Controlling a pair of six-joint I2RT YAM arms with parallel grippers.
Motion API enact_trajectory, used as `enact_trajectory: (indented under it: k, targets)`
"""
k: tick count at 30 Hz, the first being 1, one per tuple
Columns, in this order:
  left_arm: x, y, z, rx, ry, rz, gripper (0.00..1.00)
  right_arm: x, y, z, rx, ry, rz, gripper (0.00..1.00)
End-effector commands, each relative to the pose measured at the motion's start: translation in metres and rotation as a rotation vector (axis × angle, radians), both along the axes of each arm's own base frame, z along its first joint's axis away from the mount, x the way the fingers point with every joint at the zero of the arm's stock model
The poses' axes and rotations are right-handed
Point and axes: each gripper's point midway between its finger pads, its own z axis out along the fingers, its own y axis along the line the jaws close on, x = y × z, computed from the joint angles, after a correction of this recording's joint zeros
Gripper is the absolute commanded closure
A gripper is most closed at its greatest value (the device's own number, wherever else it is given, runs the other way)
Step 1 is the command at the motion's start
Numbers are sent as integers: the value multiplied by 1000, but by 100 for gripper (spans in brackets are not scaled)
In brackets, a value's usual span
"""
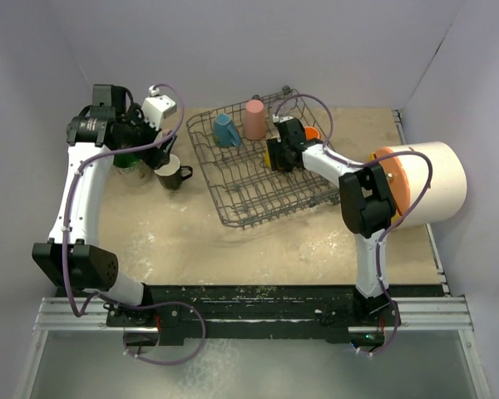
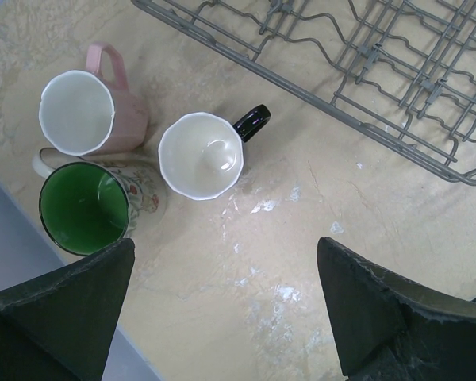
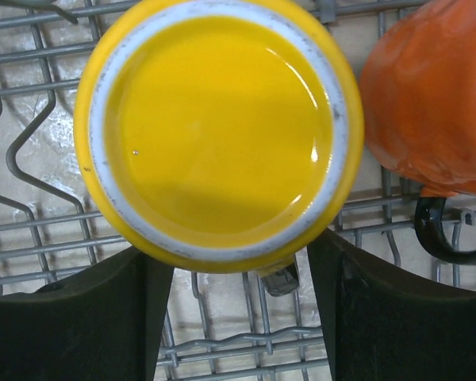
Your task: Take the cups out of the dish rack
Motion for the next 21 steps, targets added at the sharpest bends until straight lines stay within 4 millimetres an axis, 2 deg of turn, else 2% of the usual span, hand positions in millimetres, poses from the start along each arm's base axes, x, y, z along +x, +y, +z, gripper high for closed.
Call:
enact_trajectory:
  k: [1,7,11,14,19,21]
  targets:
    - [-11,-7,15,-38,-29,-16,1,16,11,23,28,-67,46,35]
    - [-17,-11,18,-64,-17,-20,1,10,7,13,12,-45,38,46]
    - [-21,-13,22,-70,-20,-24,1,12,6,17,6,-55,34,72]
    - [-23,-12,24,-66,-24,-23,1,16,4,29,5,-83,21,86]
    - [-25,-10,24,-56,-28,-22,1,24,6,59,20,-146,12,98]
    - [-26,-9,22,-50,-31,-21,1,25,8,75,35,-175,13,100]
